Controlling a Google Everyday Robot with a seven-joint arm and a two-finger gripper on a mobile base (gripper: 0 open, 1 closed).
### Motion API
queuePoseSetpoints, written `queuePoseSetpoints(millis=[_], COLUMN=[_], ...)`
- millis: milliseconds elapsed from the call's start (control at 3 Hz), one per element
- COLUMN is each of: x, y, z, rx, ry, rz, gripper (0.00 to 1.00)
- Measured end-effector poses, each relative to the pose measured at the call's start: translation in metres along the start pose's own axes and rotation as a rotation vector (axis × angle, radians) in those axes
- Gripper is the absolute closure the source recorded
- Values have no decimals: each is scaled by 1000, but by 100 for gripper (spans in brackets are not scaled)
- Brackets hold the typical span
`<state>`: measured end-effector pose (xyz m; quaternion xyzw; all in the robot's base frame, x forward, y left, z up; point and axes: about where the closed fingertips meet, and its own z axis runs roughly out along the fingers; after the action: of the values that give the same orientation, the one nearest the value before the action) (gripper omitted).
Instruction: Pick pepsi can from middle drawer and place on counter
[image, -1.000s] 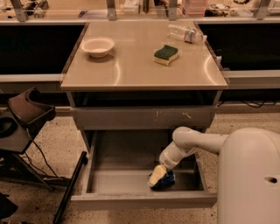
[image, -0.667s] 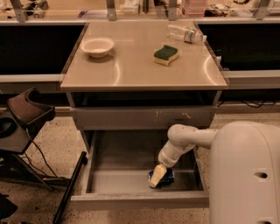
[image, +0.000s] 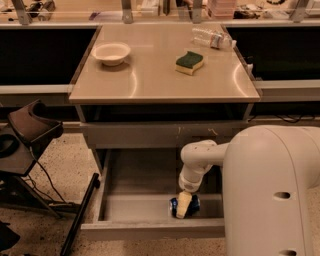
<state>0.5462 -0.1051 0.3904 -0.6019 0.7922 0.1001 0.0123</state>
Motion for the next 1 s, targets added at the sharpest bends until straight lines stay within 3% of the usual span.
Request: queuePoseSetpoints(millis=[667,1000], x=[48,48], y=[-20,-20], z=[26,26], rx=[30,29], ry=[-23,-24], rz=[164,164], gripper=[0,0])
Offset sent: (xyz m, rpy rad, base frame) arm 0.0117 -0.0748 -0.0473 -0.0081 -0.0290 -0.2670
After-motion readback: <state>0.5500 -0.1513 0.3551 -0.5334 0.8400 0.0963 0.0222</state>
